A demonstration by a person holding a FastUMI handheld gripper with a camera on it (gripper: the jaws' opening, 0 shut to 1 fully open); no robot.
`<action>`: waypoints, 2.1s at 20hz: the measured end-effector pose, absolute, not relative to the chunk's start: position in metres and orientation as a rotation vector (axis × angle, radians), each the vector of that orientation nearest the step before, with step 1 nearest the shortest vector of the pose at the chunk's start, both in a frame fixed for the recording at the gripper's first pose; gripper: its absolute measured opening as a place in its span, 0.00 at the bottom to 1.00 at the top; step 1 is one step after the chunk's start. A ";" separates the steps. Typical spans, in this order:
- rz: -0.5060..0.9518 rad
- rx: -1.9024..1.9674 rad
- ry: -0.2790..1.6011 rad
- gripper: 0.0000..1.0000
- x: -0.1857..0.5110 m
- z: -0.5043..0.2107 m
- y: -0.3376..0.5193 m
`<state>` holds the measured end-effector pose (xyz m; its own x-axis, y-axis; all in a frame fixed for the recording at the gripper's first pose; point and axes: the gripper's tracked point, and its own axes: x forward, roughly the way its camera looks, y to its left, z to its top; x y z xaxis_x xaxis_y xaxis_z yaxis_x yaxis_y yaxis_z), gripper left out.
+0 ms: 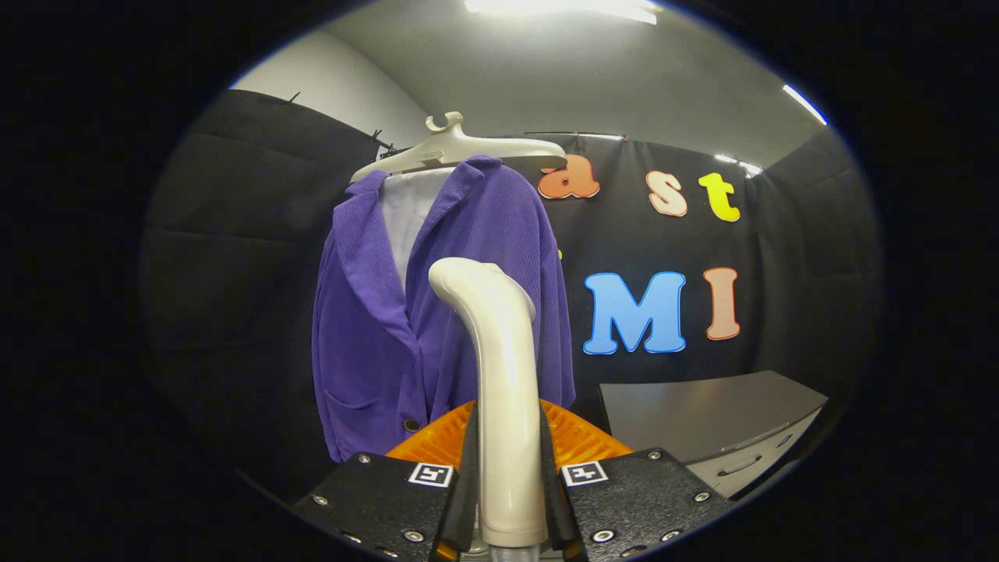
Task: Iron the clothes twice with a garment steamer, once on the left side and once on the right side.
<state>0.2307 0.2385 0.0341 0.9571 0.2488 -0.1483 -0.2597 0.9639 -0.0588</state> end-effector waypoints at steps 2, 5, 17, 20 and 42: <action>0.252 -0.088 0.157 0.36 0.224 0.021 0.237; 0.256 -0.103 0.188 0.36 0.214 0.001 0.242; 0.224 -0.178 0.339 0.36 0.180 -0.089 0.235; 0.224 -0.189 0.375 0.36 0.169 -0.111 0.233; 0.201 -0.145 0.435 0.36 0.131 -0.130 0.206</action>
